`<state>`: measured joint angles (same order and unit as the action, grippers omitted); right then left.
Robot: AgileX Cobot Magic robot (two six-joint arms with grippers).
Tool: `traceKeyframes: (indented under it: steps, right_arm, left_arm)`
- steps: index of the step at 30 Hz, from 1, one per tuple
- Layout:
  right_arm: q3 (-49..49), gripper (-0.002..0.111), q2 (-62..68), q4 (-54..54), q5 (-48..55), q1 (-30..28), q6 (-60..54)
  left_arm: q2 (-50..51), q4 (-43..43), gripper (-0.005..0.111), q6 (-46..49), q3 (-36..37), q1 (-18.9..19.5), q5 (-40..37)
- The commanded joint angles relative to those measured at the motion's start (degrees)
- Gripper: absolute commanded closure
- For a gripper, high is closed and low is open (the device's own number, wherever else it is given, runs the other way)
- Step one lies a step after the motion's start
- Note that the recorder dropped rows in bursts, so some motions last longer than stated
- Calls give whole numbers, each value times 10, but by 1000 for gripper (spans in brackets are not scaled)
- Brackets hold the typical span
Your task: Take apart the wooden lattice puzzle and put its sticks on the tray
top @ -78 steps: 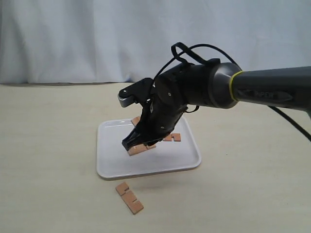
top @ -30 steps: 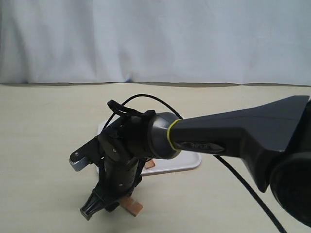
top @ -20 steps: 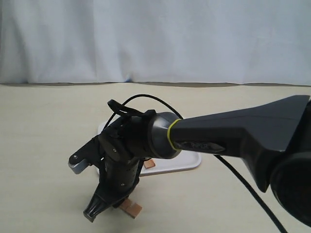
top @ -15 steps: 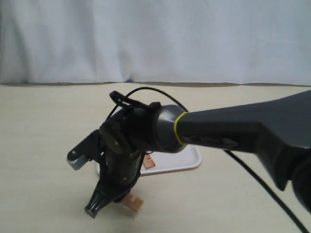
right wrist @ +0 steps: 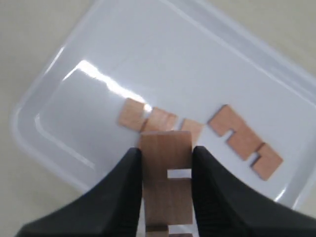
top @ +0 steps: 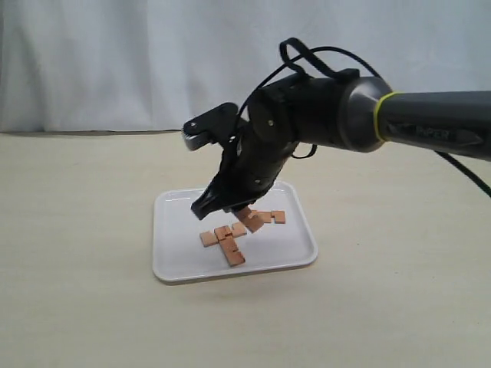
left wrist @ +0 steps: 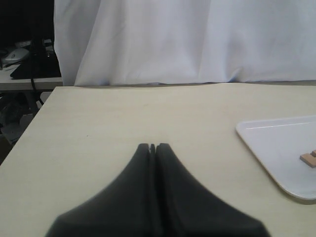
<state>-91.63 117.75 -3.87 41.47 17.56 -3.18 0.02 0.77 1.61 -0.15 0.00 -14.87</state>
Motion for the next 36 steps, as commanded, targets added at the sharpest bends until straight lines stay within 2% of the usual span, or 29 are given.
traceKeyframes:
  steps: [1,6,8,15,18,20,22,25,29,30,36]
  right_arm:
    - [-2,104,26,-4,-52,-45,32]
    - [-2,103,73,-4,-84,-65,47]
    - [-2,98,85,-4,-92,-68,56]
    - [-3,48,64,0,-99,-68,56]
    - [-3,40,33,0,-72,-68,53]
    - [-3,41,12,0,-40,-68,41]
    - [-3,46,-10,-1,3,-68,24]
    - [-3,66,-34,-33,92,-70,14]
    - [26,99,-61,-76,197,-88,24]
    - [40,104,-69,-72,211,-97,24]
    - [163,104,-155,-33,182,-175,21]
  left_arm:
    - [0,-1,107,-1,2,0,6]
    - [0,-1,107,-1,2,0,6]
    - [0,-1,107,-1,2,0,6]
    - [0,-1,107,-1,2,0,6]
    - [0,-1,107,-1,2,0,6]
    - [0,-1,107,-1,2,0,6]
    - [0,-1,107,-1,2,0,6]
    - [0,-1,107,-1,2,0,6]
    - [0,-1,107,-1,2,0,6]
    - [0,-1,107,-1,2,0,6]
    - [0,-1,107,-1,2,0,6]
